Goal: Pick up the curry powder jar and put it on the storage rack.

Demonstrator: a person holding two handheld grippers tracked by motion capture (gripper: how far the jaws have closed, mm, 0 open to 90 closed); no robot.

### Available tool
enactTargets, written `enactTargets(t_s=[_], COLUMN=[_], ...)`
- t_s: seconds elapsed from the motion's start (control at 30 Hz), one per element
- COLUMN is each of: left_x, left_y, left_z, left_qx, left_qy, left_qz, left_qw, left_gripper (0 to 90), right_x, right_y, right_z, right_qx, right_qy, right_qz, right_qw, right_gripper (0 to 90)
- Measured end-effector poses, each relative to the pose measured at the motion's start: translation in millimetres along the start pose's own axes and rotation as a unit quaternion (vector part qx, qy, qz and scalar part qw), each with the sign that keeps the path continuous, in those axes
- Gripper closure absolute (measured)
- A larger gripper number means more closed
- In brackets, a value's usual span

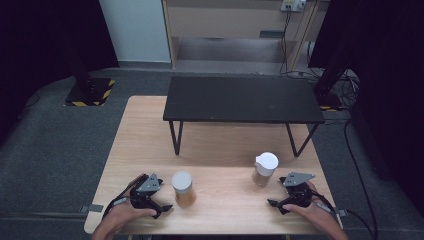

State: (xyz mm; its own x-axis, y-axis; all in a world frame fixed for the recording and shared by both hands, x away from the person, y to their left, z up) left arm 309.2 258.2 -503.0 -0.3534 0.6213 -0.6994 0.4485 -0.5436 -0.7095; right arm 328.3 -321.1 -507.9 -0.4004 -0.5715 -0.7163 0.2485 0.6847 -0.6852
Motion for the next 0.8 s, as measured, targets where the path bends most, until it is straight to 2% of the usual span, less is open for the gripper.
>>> enactTargets(t_s=[0.43, 0.6, 0.8], left_x=[0.0, 1.4, 0.1], left_y=[-0.4, -2.2, -3.0], left_z=[-0.3, -1.5, -0.8], left_qx=[0.001, 0.008, 0.017], left_qy=[0.001, -0.008, -0.009], left_qz=[0.0, 0.002, 0.004], left_qw=[1.0, 0.9999, 0.9998], left_gripper=[0.0, 0.8, 2.8], right_x=[0.1, 0.1, 0.4], right_y=[-0.1, -0.1, -0.3], right_z=[-0.4, -0.7, -1.0], right_qx=[0.001, 0.002, 0.002], right_qy=[0.001, 0.002, 0.003], right_qz=[0.0, 0.0, 0.0], right_qw=[1.0, 1.0, 1.0], right_gripper=[1.3, 1.3, 1.3])
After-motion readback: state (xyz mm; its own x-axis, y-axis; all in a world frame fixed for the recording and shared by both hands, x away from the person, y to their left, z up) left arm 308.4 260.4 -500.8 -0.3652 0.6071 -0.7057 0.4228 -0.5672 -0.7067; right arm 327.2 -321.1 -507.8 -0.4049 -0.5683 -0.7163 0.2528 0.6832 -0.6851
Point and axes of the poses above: each handheld gripper's, and its own axes: y roughly forward along the jaws, x roughly out of its underside, z roughly to its right, the point moved 9 cm from there along y, roughly forward along the jaws, and after that the axes turned 9 degrees about -x, right-handed, at the moved point
